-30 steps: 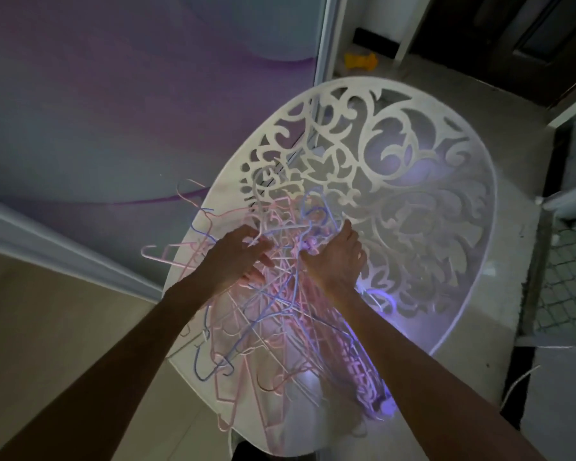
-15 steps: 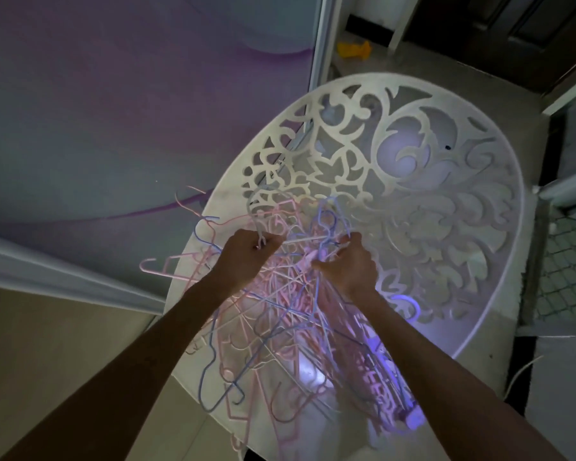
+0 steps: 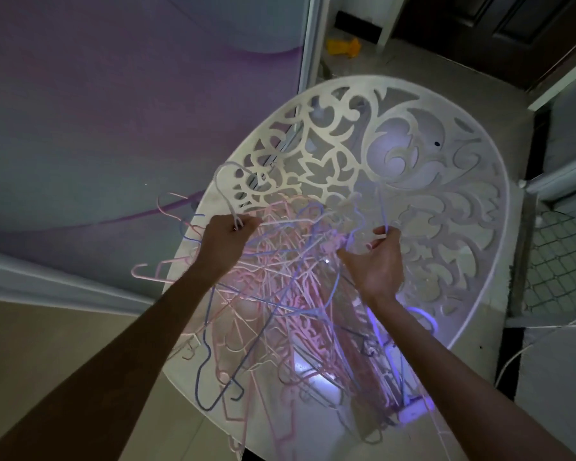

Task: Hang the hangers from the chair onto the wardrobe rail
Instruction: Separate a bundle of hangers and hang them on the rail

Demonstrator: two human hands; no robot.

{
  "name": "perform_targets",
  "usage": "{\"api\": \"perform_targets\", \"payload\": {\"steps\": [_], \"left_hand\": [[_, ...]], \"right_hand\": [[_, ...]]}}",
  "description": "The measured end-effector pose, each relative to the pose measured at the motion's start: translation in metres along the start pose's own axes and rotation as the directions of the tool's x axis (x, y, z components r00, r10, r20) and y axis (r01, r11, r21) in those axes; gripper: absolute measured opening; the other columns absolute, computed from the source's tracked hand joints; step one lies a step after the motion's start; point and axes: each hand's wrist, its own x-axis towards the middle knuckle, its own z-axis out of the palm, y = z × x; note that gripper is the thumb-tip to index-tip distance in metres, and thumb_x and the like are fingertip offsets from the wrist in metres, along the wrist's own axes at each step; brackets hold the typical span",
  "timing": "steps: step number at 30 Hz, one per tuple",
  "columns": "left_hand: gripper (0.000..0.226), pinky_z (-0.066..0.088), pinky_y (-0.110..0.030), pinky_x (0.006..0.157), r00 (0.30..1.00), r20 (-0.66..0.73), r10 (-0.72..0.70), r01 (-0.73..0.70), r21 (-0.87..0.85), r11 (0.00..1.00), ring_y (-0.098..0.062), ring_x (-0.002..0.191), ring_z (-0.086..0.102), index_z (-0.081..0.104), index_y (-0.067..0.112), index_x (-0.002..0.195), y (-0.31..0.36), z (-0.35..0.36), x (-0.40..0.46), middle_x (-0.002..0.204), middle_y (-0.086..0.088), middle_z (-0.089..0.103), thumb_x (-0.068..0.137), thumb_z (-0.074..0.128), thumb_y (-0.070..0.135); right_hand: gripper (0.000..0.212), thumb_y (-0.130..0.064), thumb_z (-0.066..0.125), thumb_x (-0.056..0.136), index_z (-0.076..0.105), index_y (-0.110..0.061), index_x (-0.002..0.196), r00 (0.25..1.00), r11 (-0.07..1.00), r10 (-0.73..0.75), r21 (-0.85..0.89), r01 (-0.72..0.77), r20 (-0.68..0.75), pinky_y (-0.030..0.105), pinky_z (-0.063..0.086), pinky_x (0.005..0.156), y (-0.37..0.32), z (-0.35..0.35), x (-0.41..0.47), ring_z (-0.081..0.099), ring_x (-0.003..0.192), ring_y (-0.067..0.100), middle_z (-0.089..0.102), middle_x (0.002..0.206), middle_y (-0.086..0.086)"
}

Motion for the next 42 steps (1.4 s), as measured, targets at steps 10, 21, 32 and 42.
{"api": "perform_targets", "payload": {"steps": [10, 21, 32, 42], "left_hand": [[0.03, 0.023, -0.011, 0.04, 0.997, 0.066, 0.041, -0.041, 0.01, 0.999, -0.002, 0.033, 0.03, 0.072, -0.004, 0.083, 0.018, 0.0, -0.012, 0.029, 0.006, 0.033, 0.09, 0.06, 0.023], [0.019, 0.032, -0.012, 0.045, 0.959, 0.048, -0.28, 0.283, -0.098, 0.954, -0.001, 0.041, 0.042, 0.065, 0.011, 0.079, 0.001, 0.002, -0.008, 0.042, 0.012, 0.051, 0.085, 0.066, 0.028], [0.039, 0.047, -0.032, 0.09, 0.987, -0.02, -0.16, 0.161, 0.159, 0.974, -0.027, 0.099, 0.065, 0.068, 0.008, 0.106, -0.029, 0.008, -0.011, 0.104, -0.012, 0.07, 0.089, 0.056, 0.041], [0.055, 0.035, -0.037, 0.103, 0.962, -0.258, 0.094, 0.013, 0.385, 0.923, -0.033, 0.118, 0.05, 0.049, 0.008, 0.129, -0.045, 0.043, -0.093, 0.13, -0.015, 0.053, 0.079, 0.07, 0.018]], "right_hand": [[0.075, -0.032, 0.08, 0.053, 0.043, -0.014, 0.115, 0.995, 0.996, 0.038, -0.077, -0.045, -0.09, 0.044, 0.046, 0.087, 0.014, -0.011, 0.013, 0.055, 0.107, 0.033, 0.058, 0.109, 0.011], [0.103, -0.05, 0.078, 0.064, 0.026, -0.006, 0.141, 0.992, 0.949, -0.066, -0.301, 0.096, 0.108, 0.046, 0.034, 0.099, 0.016, 0.011, 0.01, 0.039, 0.125, 0.035, 0.042, 0.132, 0.016], [0.083, -0.036, 0.074, 0.072, 0.036, -0.004, 0.138, 0.899, 0.838, -0.423, -0.328, 0.436, 0.116, 0.041, 0.024, 0.107, 0.027, -0.013, -0.002, 0.037, 0.128, 0.036, 0.042, 0.135, 0.018], [0.064, -0.026, 0.067, 0.077, 0.042, -0.006, 0.132, 0.896, 0.843, -0.324, -0.336, 0.419, 0.305, 0.043, 0.039, 0.096, 0.084, -0.087, -0.017, 0.046, 0.118, 0.035, 0.047, 0.127, 0.016]]}}
